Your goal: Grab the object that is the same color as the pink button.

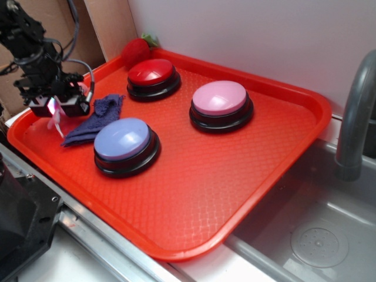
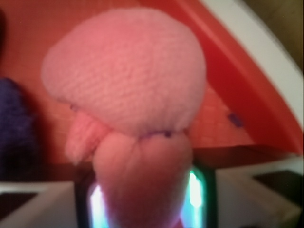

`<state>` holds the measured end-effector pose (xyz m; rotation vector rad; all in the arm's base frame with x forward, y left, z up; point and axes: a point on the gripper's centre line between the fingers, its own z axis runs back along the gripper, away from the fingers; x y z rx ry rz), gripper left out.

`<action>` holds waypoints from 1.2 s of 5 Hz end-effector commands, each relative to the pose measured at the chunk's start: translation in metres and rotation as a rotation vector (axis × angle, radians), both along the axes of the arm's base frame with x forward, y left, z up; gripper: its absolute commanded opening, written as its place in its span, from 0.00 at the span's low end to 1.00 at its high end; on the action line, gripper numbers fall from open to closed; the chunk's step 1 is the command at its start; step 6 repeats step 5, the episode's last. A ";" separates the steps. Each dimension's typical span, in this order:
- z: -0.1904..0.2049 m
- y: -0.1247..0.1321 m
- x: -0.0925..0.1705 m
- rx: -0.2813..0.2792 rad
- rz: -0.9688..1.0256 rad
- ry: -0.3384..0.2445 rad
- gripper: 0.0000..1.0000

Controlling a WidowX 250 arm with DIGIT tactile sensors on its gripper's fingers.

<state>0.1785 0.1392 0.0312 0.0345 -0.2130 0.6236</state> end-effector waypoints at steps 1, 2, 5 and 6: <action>0.094 -0.040 0.011 0.033 -0.059 0.014 0.00; 0.123 -0.080 0.018 -0.020 -0.148 -0.006 0.00; 0.145 -0.154 0.017 -0.059 -0.386 0.005 0.00; 0.145 -0.154 0.017 -0.059 -0.386 0.005 0.00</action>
